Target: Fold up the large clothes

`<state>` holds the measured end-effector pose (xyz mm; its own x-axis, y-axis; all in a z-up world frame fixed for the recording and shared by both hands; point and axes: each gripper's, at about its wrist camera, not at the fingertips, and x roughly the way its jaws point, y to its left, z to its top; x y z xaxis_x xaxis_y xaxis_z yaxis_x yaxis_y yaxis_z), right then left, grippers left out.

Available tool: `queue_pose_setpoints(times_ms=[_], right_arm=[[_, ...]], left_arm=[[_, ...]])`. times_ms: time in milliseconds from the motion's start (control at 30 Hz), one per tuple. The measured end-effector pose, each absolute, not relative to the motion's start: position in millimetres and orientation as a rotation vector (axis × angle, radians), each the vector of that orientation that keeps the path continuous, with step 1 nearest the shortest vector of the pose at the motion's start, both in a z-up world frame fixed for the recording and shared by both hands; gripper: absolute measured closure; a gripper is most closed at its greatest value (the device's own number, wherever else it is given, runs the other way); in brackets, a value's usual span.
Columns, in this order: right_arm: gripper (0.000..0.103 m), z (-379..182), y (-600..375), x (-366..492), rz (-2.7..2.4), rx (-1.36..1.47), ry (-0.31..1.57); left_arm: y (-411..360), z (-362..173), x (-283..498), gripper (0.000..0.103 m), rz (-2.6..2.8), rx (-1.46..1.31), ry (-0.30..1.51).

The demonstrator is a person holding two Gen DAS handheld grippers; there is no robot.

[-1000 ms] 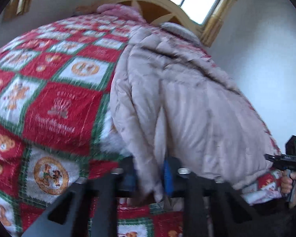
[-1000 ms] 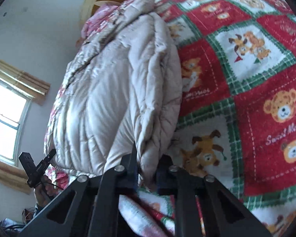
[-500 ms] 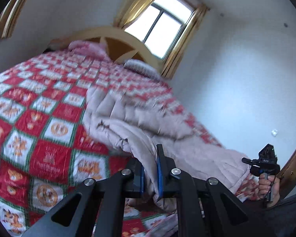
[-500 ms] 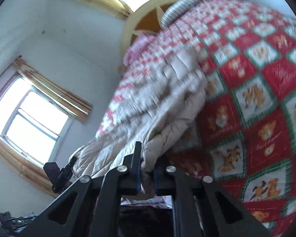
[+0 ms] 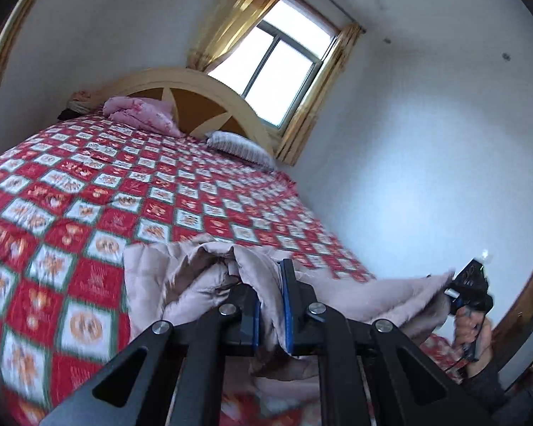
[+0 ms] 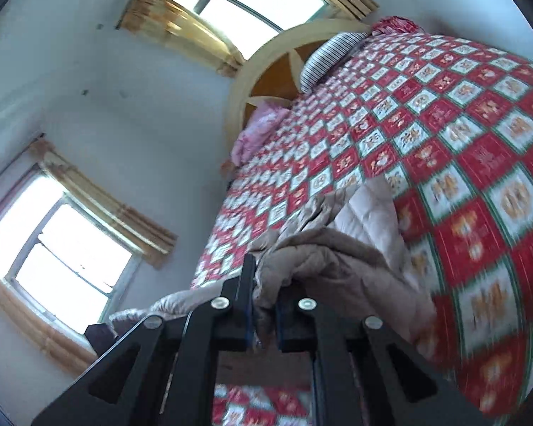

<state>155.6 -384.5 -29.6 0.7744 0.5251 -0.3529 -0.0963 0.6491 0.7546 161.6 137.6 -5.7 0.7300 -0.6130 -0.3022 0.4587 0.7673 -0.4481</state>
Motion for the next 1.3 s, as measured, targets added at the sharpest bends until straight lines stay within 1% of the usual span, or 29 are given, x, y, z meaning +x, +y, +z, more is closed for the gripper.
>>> queue_pose_setpoints(times_ms=[100, 200, 333, 500, 700, 867, 900, 933, 967, 1000, 1033, 1067, 1133, 1167, 1267, 1300], right_arm=[[0.092, -34, -384, 206, 0.32, 0.778, 0.631], [0.092, -47, -389, 246, 0.282, 0.785, 0.677], [0.092, -64, -395, 278, 0.265, 0.791, 0.726], [0.092, -77, -389, 311, 0.256, 0.789, 0.76], [0.092, -100, -388, 338, 0.252, 0.822, 0.8], [0.092, -116, -391, 344, 0.245, 0.838, 0.826], [0.092, -121, -393, 347, 0.235, 0.848, 0.831], [0.092, -123, -394, 349, 0.228, 0.857, 0.835], [0.092, -127, -395, 353, 0.217, 0.86, 0.841], [0.092, -129, -394, 358, 0.205, 0.855, 0.846], [0.092, -131, -393, 363, 0.197, 0.852, 0.851], [0.092, -132, -391, 369, 0.192, 0.848, 0.857], [0.092, -132, -385, 379, 0.165, 0.811, 0.857], [0.092, -132, -381, 384, 0.152, 0.788, 0.854], [0.086, -136, -379, 392, 0.119, 0.805, 0.824], [0.079, -135, -379, 392, 0.103, 0.807, 0.811]], left_arm=[[122, -13, 206, 0.09, -0.523, -0.268, 0.515], [118, -19, 242, 0.088, -0.465, -0.222, 0.62], [136, -8, 255, 0.082, -0.546, -0.258, 0.646], [145, 2, 266, 0.081, -0.61, -0.249, 0.661], [142, -5, 277, 0.081, -0.621, -0.197, 0.727], [166, -10, 280, 0.08, -0.671, -0.192, 0.783], [178, -7, 278, 0.068, -0.61, -0.183, 0.754], [188, -4, 277, 0.046, -0.547, -0.186, 0.729], [199, -2, 277, 0.034, -0.486, -0.209, 0.694], [206, 0, 274, 0.015, -0.411, -0.234, 0.652], [208, 3, 272, 0.012, -0.327, -0.252, 0.612], [201, 4, 272, 0.012, -0.309, -0.244, 0.6], [174, 4, 272, 0.012, -0.293, -0.205, 0.57], [149, 2, 272, 0.012, -0.298, -0.157, 0.553], [72, -16, 276, 0.012, -0.321, 0.008, 0.53], [44, -26, 278, 0.011, -0.32, 0.073, 0.521]])
